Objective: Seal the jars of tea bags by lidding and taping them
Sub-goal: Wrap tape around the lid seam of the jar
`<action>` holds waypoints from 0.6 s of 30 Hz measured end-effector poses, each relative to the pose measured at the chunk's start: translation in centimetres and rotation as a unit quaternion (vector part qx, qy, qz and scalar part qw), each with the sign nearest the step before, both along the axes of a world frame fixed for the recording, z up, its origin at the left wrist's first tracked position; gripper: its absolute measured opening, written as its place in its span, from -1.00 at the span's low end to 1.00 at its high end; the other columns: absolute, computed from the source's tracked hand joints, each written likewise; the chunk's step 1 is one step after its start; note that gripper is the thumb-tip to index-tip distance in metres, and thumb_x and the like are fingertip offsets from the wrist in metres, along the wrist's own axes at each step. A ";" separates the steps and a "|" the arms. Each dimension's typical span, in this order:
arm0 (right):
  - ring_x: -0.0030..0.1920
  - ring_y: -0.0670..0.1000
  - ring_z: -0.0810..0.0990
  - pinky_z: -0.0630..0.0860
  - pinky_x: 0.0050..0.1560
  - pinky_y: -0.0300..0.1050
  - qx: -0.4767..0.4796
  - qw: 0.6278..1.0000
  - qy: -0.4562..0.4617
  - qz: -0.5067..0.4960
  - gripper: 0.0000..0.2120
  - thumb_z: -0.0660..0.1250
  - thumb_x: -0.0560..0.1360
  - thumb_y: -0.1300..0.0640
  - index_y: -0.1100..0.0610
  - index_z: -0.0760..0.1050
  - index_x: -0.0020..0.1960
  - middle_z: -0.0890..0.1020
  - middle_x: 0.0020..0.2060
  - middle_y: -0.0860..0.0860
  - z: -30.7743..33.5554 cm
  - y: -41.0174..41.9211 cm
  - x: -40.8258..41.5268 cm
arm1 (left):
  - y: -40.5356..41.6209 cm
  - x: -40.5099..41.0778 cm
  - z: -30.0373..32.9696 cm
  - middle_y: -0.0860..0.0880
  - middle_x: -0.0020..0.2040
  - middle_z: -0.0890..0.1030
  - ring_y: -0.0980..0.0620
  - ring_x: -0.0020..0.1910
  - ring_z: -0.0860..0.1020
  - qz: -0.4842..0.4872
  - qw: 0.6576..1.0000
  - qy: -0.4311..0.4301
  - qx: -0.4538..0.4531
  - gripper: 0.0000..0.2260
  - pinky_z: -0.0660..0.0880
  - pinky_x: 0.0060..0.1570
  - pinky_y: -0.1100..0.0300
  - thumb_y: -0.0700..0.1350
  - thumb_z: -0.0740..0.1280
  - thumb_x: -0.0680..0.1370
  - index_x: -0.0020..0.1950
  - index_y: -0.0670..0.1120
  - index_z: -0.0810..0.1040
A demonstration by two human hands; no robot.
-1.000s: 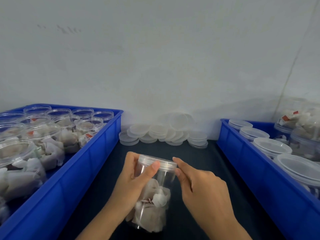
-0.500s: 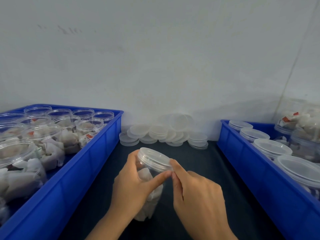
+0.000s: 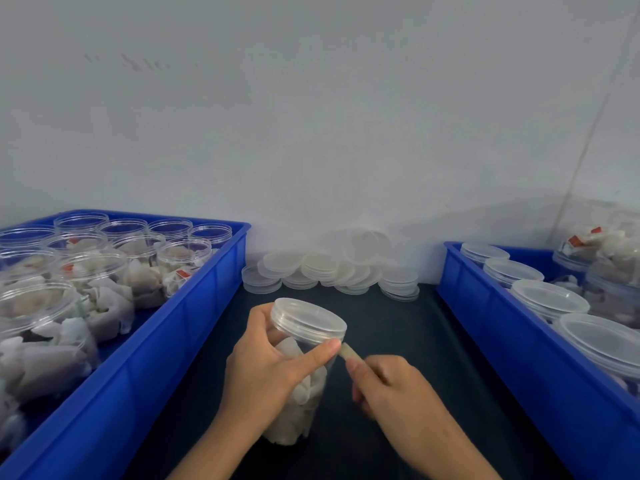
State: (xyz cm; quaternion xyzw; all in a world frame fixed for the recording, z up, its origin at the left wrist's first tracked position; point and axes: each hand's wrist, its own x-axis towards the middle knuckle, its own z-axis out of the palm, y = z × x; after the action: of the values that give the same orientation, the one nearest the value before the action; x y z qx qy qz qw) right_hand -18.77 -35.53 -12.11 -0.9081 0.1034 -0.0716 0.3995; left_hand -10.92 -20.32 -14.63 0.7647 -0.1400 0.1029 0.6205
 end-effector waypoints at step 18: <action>-0.40 -0.08 0.39 0.33 -0.37 -0.24 -0.303 0.945 -0.122 -0.016 -0.65 -0.06 0.58 -0.27 -0.06 0.24 -0.20 0.42 -0.39 -0.05 1.6 -1.4 -0.1 | 0.5 0.4 0.5 0.27 -0.09 0.63 0.27 -0.13 0.61 -0.036 0.999 0.030 -0.015 -0.22 0.54 -0.05 0.15 0.47 0.49 -0.08 0.04 0.16 0.48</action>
State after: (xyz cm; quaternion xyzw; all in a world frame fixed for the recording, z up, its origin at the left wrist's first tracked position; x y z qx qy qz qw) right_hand -18.91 -36.97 -10.47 -0.9688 0.0419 -0.2162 0.1137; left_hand -10.54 -19.84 -14.14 0.7528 -0.1472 0.0595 0.6388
